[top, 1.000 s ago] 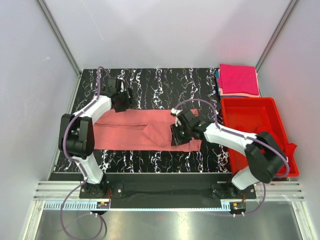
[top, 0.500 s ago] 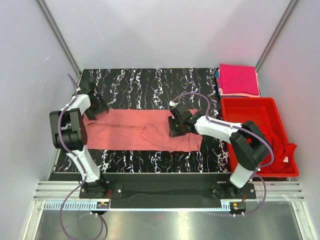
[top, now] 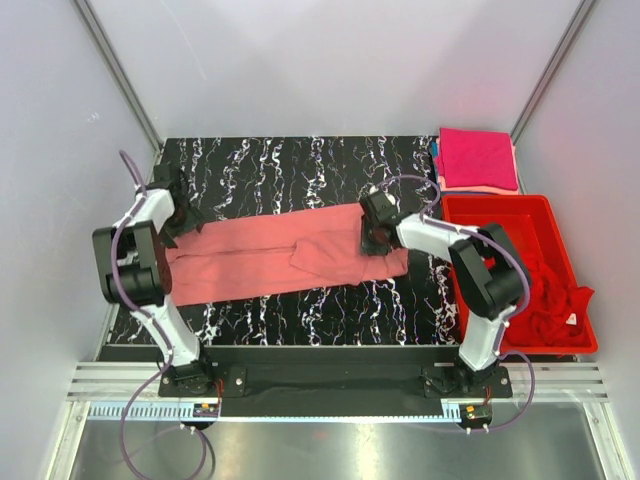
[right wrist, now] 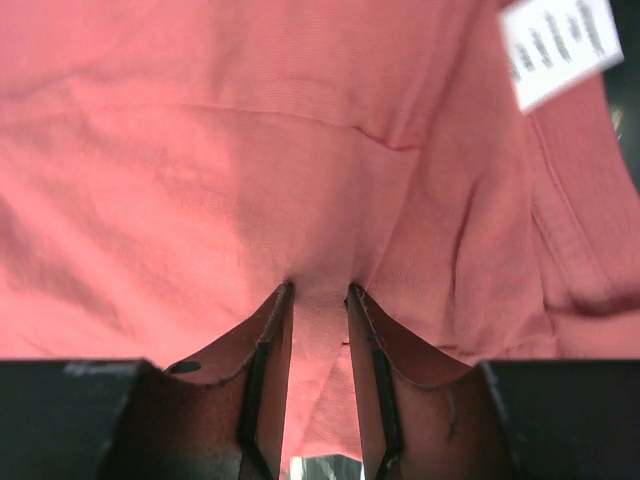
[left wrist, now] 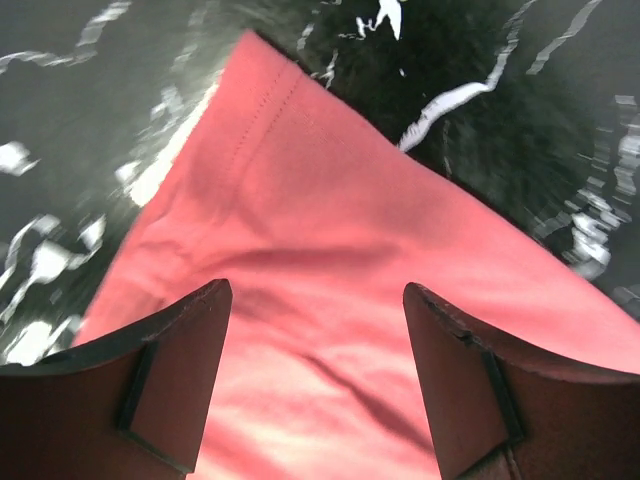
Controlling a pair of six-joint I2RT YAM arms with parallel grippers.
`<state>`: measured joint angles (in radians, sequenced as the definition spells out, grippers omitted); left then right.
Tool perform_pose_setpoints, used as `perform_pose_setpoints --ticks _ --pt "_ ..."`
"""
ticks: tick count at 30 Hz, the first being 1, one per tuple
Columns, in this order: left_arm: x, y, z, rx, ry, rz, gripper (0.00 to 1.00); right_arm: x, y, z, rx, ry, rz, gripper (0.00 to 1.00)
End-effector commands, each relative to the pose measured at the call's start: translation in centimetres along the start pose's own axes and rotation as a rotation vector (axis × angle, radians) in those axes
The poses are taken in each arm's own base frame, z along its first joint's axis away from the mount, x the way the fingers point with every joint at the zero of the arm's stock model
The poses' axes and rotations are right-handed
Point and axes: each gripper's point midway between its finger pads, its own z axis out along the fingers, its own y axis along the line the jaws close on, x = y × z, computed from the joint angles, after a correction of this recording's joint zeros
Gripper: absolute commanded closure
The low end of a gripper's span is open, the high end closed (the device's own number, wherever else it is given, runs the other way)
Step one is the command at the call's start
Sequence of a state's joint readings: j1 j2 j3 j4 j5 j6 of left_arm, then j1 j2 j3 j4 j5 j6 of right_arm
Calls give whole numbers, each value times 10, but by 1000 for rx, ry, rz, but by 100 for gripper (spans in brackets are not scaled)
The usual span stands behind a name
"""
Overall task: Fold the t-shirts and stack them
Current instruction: Fold the tshirt
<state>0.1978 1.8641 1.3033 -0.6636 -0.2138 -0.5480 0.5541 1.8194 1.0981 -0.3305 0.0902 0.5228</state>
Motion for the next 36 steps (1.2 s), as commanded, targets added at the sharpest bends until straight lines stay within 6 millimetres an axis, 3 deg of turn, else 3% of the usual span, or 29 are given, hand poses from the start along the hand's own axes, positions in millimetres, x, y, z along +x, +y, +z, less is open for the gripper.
perform_pose_setpoints --ticks 1,2,3,5,6,7,8,9,10,11,12,15,16,18,19,20,21,22,23,24,28,34,36 --pt "-31 2 -59 66 -163 -110 24 -36 -29 24 134 -34 0 64" --pt "-36 2 -73 96 -197 -118 24 -43 -37 35 156 -29 -7 64" --pt "-35 -1 -79 116 -202 -111 24 -69 -29 35 142 -66 -44 64" --pt "-31 0 -88 127 -211 -63 24 -84 -35 55 173 -57 -73 64" --pt "-24 -4 -90 137 -202 -33 23 -98 -39 59 174 -64 -112 64" --pt "-15 -12 -91 169 -190 22 23 -130 -30 56 160 -122 -123 64" --pt "-2 -16 -92 187 -175 59 23 -136 -33 71 164 -116 -140 63" --pt "12 -32 -96 231 -171 144 23 -173 -26 65 139 -178 -159 62" --pt "21 -38 -98 242 -171 177 23 -176 -27 78 131 -157 -159 62" --pt "41 -51 -100 268 -157 242 23 -188 -24 77 115 -161 -153 60" --pt "49 -57 -103 282 -152 271 23 -215 -12 59 85 -196 -134 59" --pt "82 -79 -107 367 -88 316 23 -238 8 33 -8 -244 -69 54" --pt "90 -82 -106 396 -66 313 23 -249 17 8 -48 -283 -41 51" --pt "111 -92 -102 476 -9 300 23 -242 14 -2 -44 -276 56 48" --pt "118 -93 -100 486 11 298 23 -248 14 -23 -54 -306 88 47" --pt "125 -95 -98 501 29 296 23 -247 9 -28 -57 -311 124 47" --pt "136 -100 -97 529 57 298 23 -235 0 -21 -50 -293 187 44" --pt "147 -95 -90 517 84 300 23 -238 -3 -36 -60 -322 222 44" --pt "157 -95 -89 520 99 311 24 -238 -18 -36 -44 -325 269 43" --pt "160 -96 -88 528 101 311 24 -226 -28 -28 -26 -304 326 43" --pt "180 -83 -83 504 103 325 23 -215 -58 -22 40 -286 415 44" --pt "183 -57 -69 369 80 319 23 -209 -95 4 140 -296 491 45" --pt "182 -49 -65 326 69 313 23 -213 -99 10 122 -314 501 46"
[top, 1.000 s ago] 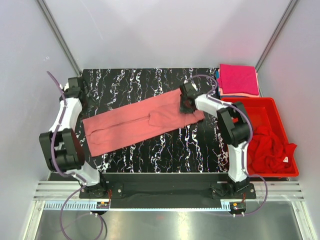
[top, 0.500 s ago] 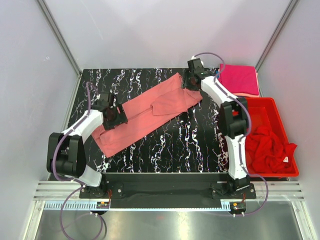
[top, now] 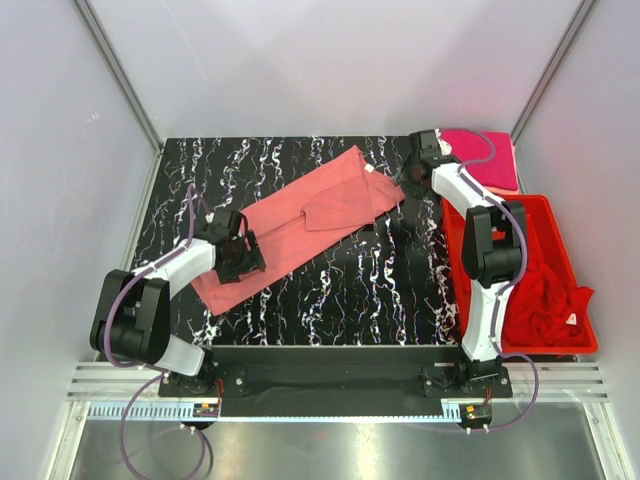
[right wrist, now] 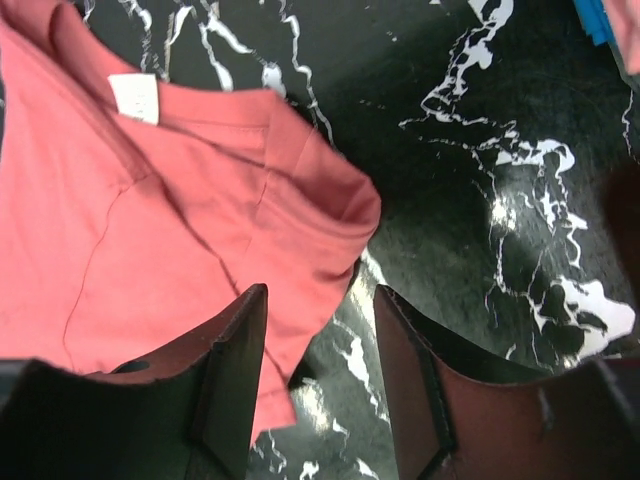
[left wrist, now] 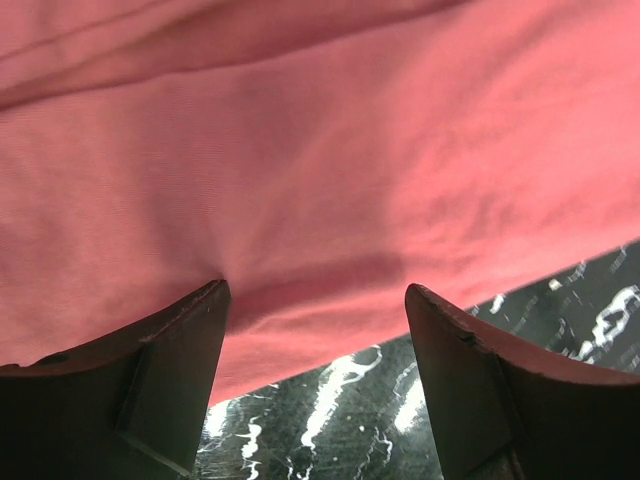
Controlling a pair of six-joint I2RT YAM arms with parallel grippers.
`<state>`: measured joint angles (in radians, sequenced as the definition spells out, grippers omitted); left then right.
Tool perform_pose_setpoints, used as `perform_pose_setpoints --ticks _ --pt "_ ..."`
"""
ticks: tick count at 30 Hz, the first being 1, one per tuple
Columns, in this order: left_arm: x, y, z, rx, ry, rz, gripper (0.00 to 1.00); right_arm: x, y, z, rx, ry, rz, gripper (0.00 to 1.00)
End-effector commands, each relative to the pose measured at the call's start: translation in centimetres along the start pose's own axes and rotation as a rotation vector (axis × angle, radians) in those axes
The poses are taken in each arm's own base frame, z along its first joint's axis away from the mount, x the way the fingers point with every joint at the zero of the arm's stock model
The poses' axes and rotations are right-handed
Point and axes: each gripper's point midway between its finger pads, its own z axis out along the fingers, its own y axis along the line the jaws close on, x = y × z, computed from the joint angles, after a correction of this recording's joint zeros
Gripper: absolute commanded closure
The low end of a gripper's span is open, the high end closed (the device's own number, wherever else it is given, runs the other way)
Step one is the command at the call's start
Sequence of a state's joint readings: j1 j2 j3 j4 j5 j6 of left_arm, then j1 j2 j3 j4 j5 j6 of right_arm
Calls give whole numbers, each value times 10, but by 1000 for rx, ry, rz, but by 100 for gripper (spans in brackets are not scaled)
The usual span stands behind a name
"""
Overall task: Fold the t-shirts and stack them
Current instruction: Fold the tshirt
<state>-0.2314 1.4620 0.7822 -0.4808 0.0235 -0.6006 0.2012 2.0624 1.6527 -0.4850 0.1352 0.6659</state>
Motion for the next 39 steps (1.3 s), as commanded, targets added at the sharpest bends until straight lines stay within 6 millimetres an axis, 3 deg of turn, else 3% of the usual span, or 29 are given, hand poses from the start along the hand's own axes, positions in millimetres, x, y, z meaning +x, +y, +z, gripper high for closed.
perform_pose_setpoints --ticks 1,4,11,16,18,21,23,25,26,27,28,29,31,32,33,35,36,38,39 --pt "-6 15 -2 -77 -56 -25 23 -11 -2 19 -10 -55 58 46" --pt "-4 19 0 -98 -56 -41 23 -3 -3 35 -15 -21 51 48" --pt "-7 32 -1 -178 -61 -38 23 11 -16 52 31 9 64 52" --pt "2 43 1 -229 -39 -49 23 0 -28 65 98 -35 8 94" --pt "10 45 3 -232 -31 -68 23 -12 -28 67 93 -53 -10 100" --pt "28 31 5 -160 2 -122 23 -18 -22 80 75 -66 -61 100" --pt "36 9 1 -75 37 -160 23 -30 -11 83 42 -83 -105 100" --pt "33 -11 -14 -17 19 -147 22 -34 -15 95 57 -88 -134 100" --pt "32 -17 -21 -7 18 -151 21 -50 -10 93 52 -116 -154 100" --pt "20 -30 -35 39 -21 -145 20 -49 -17 104 74 -107 -157 100" --pt "18 -35 -41 55 -27 -132 20 -62 -28 107 94 -114 -141 100" --pt "14 -39 -48 65 -34 -111 20 -80 -27 103 91 -130 -123 99" --pt "-1 -50 -60 98 -71 -72 20 -93 -37 110 65 -111 -86 93" --pt "-4 -48 -61 84 -83 -53 20 -106 -26 105 10 -124 -80 87" --pt "-6 -46 -62 77 -91 -17 20 -106 -15 104 -63 -95 -82 76" --pt "-10 -47 -60 74 -90 32 19 -118 -6 93 -101 -122 -105 69" --pt "-8 -50 -58 90 -78 46 19 -122 12 77 -185 -113 -116 64" --pt "6 -60 -49 163 -22 62 20 -119 26 62 -254 -104 -137 59" --pt "10 -63 -48 187 -12 71 20 -128 37 38 -289 -127 -145 57"
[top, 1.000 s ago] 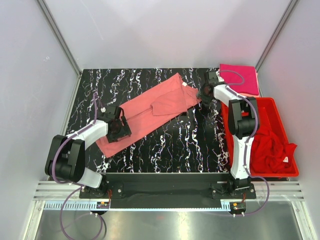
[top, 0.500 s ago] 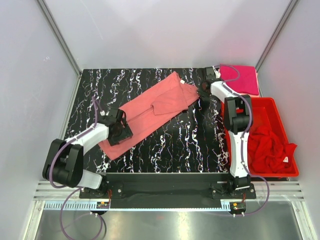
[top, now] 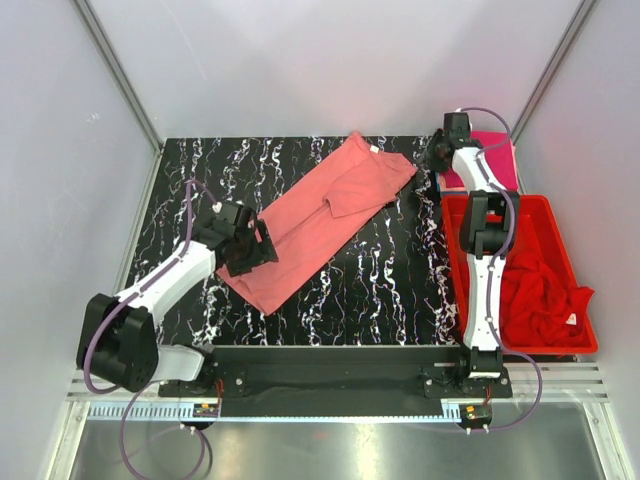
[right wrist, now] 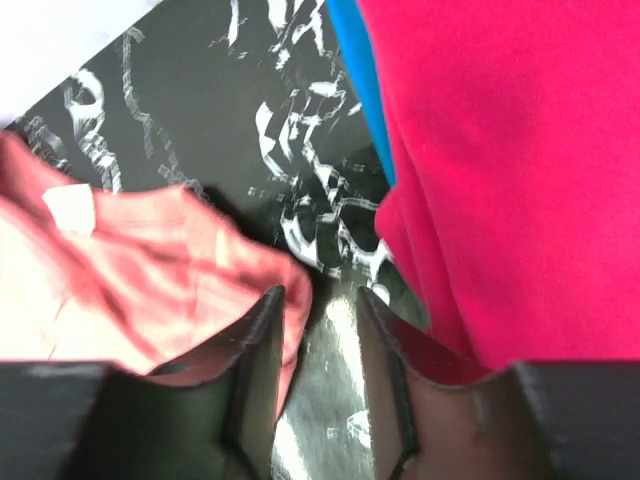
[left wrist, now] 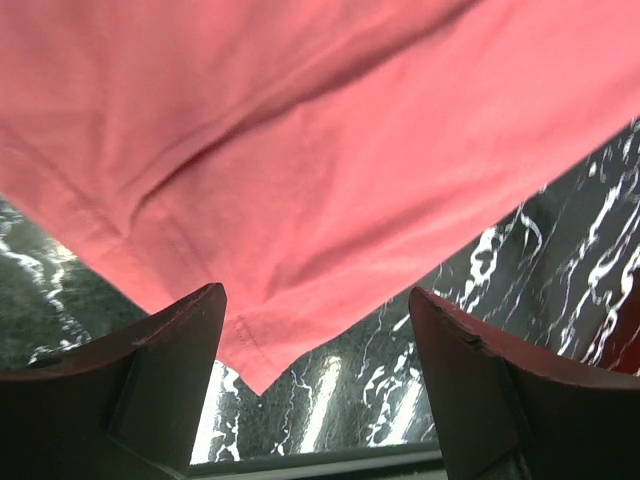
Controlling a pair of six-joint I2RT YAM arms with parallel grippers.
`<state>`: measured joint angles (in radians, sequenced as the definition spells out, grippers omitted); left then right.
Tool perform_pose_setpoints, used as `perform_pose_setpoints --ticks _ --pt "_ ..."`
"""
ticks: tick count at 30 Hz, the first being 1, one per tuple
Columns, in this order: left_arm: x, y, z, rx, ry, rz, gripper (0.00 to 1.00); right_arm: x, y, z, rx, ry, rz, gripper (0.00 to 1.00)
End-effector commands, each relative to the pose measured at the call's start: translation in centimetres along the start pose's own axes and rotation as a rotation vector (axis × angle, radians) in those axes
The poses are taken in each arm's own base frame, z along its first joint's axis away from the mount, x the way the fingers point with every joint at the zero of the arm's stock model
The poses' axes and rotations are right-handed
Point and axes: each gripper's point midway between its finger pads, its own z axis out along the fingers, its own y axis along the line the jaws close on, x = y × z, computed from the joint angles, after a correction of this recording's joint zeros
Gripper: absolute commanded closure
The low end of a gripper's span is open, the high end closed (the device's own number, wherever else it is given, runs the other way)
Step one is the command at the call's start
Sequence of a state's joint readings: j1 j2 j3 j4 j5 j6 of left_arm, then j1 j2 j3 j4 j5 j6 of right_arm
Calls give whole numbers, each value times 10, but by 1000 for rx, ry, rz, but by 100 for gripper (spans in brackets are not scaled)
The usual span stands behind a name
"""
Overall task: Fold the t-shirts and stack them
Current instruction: Fold the tshirt
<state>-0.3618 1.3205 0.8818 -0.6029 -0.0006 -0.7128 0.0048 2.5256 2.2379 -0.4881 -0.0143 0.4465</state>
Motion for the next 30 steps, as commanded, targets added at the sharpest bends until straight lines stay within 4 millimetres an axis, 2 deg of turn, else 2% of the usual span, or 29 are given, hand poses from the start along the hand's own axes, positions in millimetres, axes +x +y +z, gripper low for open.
perform_pose_setpoints --ticks 1,2,3,4,5,6,7,8,9,10,11,12,13,15,16,17,18,19,20,21,22,23,24,25,26,27,28,30 --pt "23 -12 9 100 79 75 21 -24 69 -69 -206 -31 -72 53" --pt "26 -11 10 90 75 83 21 -25 70 -79 -202 -26 -65 51" --pt "30 -9 11 81 78 87 21 -32 80 -102 -217 -34 -63 47" --pt "36 -7 11 73 82 97 21 -27 80 -111 -209 -13 -43 38" --pt "42 4 14 27 88 74 21 -18 77 -121 -183 25 -27 32" --pt "47 10 16 3 98 59 21 -19 89 -146 -193 10 -26 30" --pt "52 15 18 -9 107 46 21 2 85 -149 -167 56 -4 30" --pt "57 16 20 -9 118 28 21 10 90 -158 -169 58 0 26" --pt "67 24 24 -21 141 18 21 6 98 -183 -184 25 6 26" --pt "72 25 24 -16 153 12 22 37 102 -185 -178 80 17 25" --pt "76 21 24 9 166 0 23 46 108 -192 -192 84 25 26" --pt "77 19 22 26 167 -2 23 51 116 -209 -223 83 36 27" --pt "72 14 14 51 150 3 23 83 124 -209 -237 135 49 28" --pt "56 10 2 60 92 59 22 109 143 -228 -306 171 46 30" --pt "34 -4 -16 87 34 88 21 132 144 -226 -306 204 63 30" --pt "18 -2 -22 57 -19 132 21 158 159 -236 -334 242 44 30" --pt "0 -5 -30 42 -67 149 20 171 166 -244 -354 266 44 33" --pt "-25 -6 -40 21 -125 146 20 192 166 -246 -341 307 51 34" --pt "-37 -4 -43 7 -142 156 20 220 178 -258 -354 345 19 35" --pt "-52 6 -43 -14 -157 124 20 232 180 -263 -342 345 12 36" --pt "-63 6 -44 -6 -171 113 20 254 179 -265 -315 377 24 36" --pt "-66 11 -36 -5 -155 118 20 280 186 -275 -315 406 -4 37" --pt "-73 21 -31 -30 -166 103 20 298 183 -272 -267 409 -12 38" --pt "-85 38 -25 -79 -193 64 20 314 178 -275 -206 442 24 38" --pt "-88 53 -18 -131 -194 47 21 325 178 -275 -179 435 27 37" --pt "-85 65 -5 -164 -151 26 21 350 185 -283 -177 441 -8 38" --pt "-86 79 5 -203 -135 3 23 361 188 -282 -155 434 17 37" --pt "-85 92 10 -241 -118 -19 24 391 199 -296 -169 464 2 37"
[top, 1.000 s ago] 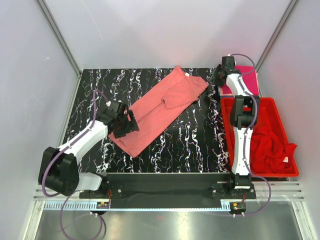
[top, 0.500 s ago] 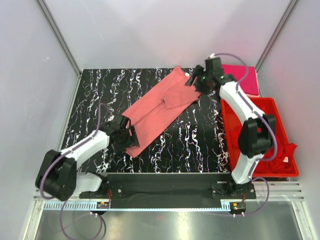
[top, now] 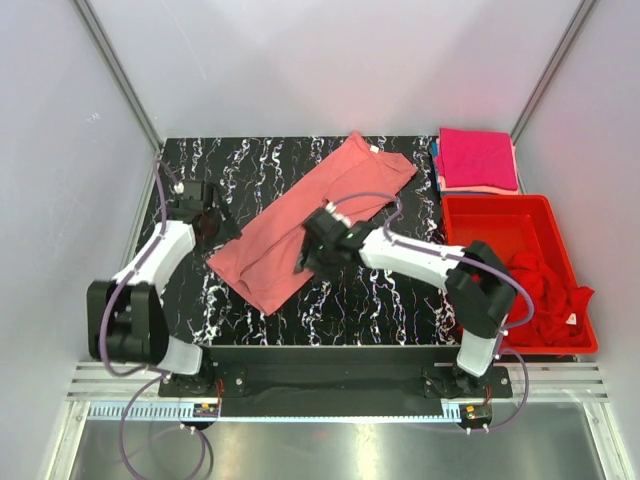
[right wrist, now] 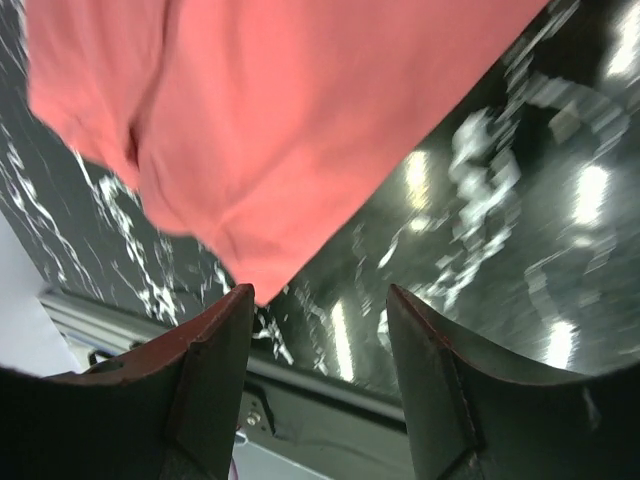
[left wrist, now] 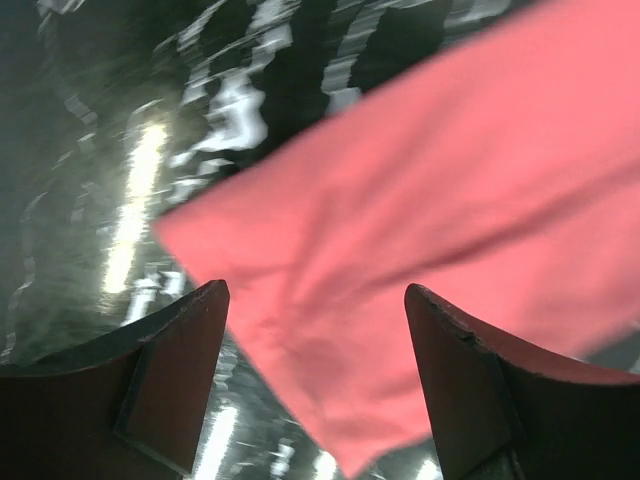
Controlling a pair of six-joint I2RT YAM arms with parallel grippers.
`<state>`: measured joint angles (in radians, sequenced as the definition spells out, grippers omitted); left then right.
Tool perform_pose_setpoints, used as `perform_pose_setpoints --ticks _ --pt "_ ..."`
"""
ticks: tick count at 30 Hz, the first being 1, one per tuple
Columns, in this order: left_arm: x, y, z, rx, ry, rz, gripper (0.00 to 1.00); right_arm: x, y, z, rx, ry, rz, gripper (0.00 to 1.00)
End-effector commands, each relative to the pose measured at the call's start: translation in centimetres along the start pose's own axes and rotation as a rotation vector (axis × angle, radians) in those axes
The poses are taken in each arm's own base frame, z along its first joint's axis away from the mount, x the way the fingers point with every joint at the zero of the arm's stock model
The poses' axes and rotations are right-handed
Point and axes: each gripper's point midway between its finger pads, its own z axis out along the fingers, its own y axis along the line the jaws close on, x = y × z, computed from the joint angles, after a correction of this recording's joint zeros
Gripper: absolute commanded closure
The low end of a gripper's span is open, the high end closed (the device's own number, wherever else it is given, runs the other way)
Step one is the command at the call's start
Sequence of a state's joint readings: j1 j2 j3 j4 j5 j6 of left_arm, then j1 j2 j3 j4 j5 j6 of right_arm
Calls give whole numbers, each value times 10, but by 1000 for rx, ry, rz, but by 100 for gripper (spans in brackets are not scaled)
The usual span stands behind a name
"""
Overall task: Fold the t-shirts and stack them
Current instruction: Fold the tshirt
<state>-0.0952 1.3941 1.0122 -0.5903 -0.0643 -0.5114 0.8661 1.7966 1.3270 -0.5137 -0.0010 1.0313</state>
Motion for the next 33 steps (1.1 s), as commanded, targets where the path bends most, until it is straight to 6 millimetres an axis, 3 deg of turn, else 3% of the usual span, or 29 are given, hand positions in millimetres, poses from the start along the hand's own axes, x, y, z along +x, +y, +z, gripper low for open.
perform_pose_setpoints --ticks 1,3,4,8,11,18,24,26,27,30,32,33 --pt "9 38 22 -125 44 -6 24 23 23 9 23 -53 111 37" --pt "11 49 24 -143 49 -32 25 35 25 23 49 -50 100 39" --pt "8 59 24 -155 47 -64 25 45 37 24 30 -41 87 40" --pt "-1 65 16 -124 30 -105 24 76 48 52 56 22 43 44" --pt "-10 65 9 -107 3 -112 24 87 59 57 67 23 7 44" --pt "-16 60 -1 -61 -22 -106 22 104 35 73 167 39 -15 49" --pt "-11 46 -5 27 -12 -85 20 113 14 78 215 53 -64 73" --pt "-10 43 -8 46 -11 -81 19 116 4 82 229 60 -78 86" --pt "-8 43 -8 48 -9 -81 19 118 3 81 226 66 -85 100" --pt "-4 42 -14 60 -1 -75 19 114 -6 71 233 48 -111 100" --pt "3 41 -19 75 7 -69 19 111 -24 64 262 27 -138 100" --pt "5 42 -21 73 12 -67 19 106 -21 50 237 13 -148 100"
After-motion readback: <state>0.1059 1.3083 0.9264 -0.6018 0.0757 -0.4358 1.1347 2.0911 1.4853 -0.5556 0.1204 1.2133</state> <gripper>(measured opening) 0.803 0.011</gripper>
